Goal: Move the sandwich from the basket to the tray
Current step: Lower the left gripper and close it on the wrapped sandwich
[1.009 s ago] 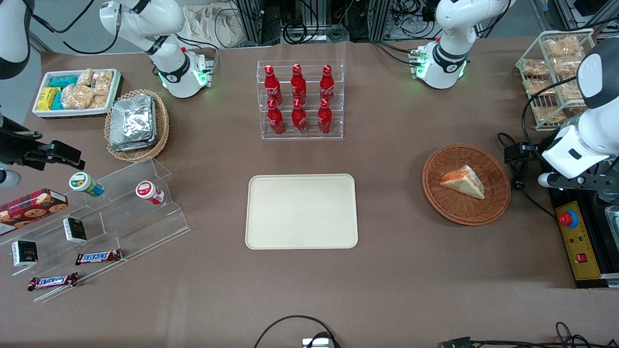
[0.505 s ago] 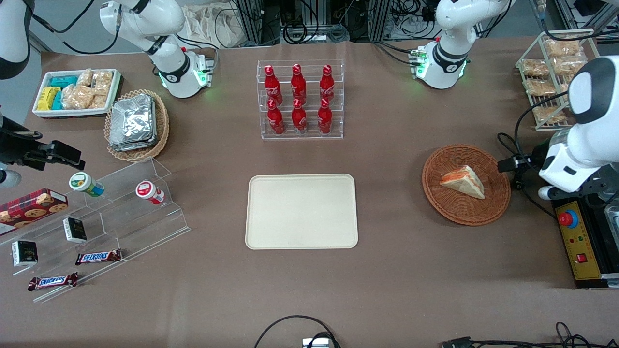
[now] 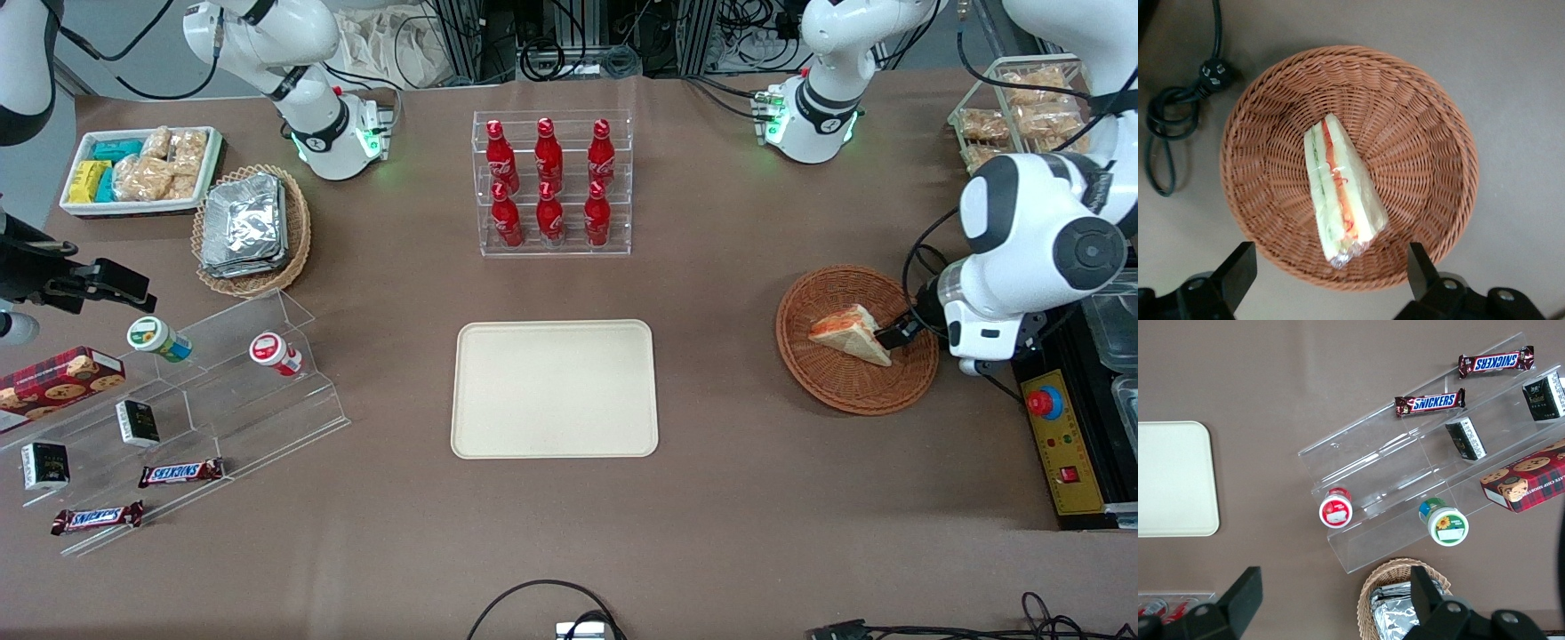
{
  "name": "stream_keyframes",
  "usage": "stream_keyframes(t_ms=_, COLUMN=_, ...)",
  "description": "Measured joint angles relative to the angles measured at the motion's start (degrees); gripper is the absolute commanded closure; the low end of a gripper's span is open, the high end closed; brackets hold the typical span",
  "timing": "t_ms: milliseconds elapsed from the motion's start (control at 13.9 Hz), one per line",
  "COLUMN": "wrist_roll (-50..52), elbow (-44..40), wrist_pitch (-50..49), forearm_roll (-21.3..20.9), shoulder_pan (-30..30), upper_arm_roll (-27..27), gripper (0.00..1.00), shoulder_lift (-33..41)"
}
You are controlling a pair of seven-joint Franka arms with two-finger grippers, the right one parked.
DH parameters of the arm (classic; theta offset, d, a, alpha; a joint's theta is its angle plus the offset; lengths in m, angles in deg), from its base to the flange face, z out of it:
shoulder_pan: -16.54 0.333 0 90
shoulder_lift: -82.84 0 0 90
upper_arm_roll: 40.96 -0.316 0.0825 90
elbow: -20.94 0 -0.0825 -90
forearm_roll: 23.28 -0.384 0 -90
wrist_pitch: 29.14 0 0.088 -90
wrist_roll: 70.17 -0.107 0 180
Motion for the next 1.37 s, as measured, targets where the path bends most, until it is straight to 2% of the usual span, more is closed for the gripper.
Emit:
stream_keyframes(t_ms=216, wrist_roll=6.68, elbow=3.78, wrist_pitch=4.42, forearm_roll=0.07, shoulder_pan=0.00, upper_arm_roll=-0.01, gripper=0.00, shoulder_lift=0.19)
stream_keyframes(t_ms=577, wrist_roll=18.40, elbow=4.72, wrist_pitch=7.48, forearm_roll=0.45, shoulder_pan=-0.05, upper_arm_roll=0.01, gripper=0.00, shoulder_lift=-1.73)
stream_keyframes(t_ms=1369, wrist_roll=20.97, elbow=6.73, wrist_pitch=10.54, forearm_roll=0.45, shoulder_pan=-1.07, upper_arm_roll=0.11, gripper=0.00, shoulder_lift=-7.39)
